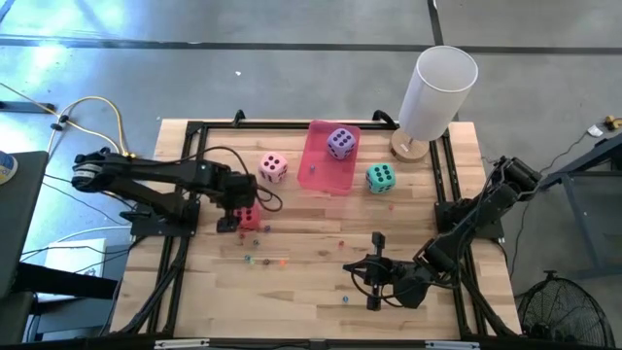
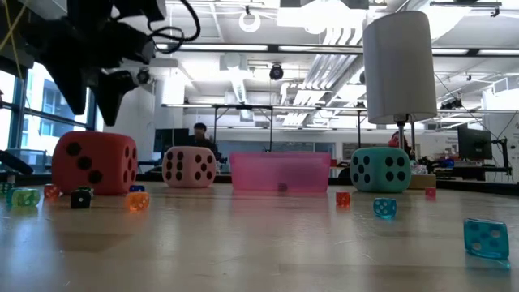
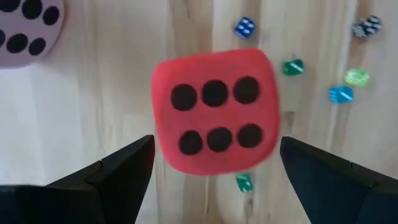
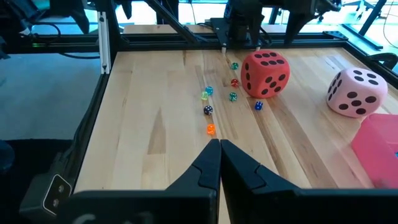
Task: Pick & Place Dice
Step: Put the large red dice into the bin
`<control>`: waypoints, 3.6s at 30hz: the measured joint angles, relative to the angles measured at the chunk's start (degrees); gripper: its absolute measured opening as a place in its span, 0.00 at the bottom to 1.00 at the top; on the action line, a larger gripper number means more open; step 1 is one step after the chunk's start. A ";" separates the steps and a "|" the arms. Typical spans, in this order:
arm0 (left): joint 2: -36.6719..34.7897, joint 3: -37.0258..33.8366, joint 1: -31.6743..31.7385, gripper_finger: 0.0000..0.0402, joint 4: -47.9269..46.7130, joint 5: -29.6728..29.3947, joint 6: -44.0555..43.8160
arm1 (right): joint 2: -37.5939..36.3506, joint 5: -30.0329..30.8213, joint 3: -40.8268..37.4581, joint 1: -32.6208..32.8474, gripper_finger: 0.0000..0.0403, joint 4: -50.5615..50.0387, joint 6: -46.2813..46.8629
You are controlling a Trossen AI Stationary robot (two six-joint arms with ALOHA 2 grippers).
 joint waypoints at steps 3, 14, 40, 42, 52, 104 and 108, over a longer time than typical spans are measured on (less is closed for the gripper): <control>0.00 -1.83 1.03 0.84 1.90 -0.25 0.04 | 0.00 0.00 0.00 0.00 0.00 0.00 0.00; 0.00 -3.44 1.36 0.84 4.52 -1.48 -1.56 | 0.00 0.00 -0.02 0.00 0.00 -0.02 -0.02; 0.00 -3.44 -4.06 0.84 7.27 -4.79 -6.46 | 0.00 0.17 -0.02 -0.02 0.00 -0.11 -0.04; 0.00 -3.44 -4.08 0.84 7.29 -4.78 -6.82 | 0.00 0.17 -0.02 -0.02 0.00 -0.20 -0.04; 0.00 -4.18 -4.08 0.84 9.46 -4.73 -6.55 | 0.00 0.25 -0.02 -0.02 0.00 -3.04 2.72; -0.17 -6.54 -7.25 0.84 10.97 -7.86 -11.65 | 0.00 0.25 -0.02 -0.03 0.00 -3.01 3.21; -0.17 -6.56 -6.33 0.84 11.16 -8.00 -11.61 | 0.00 0.24 -0.02 -0.04 0.00 -3.02 3.21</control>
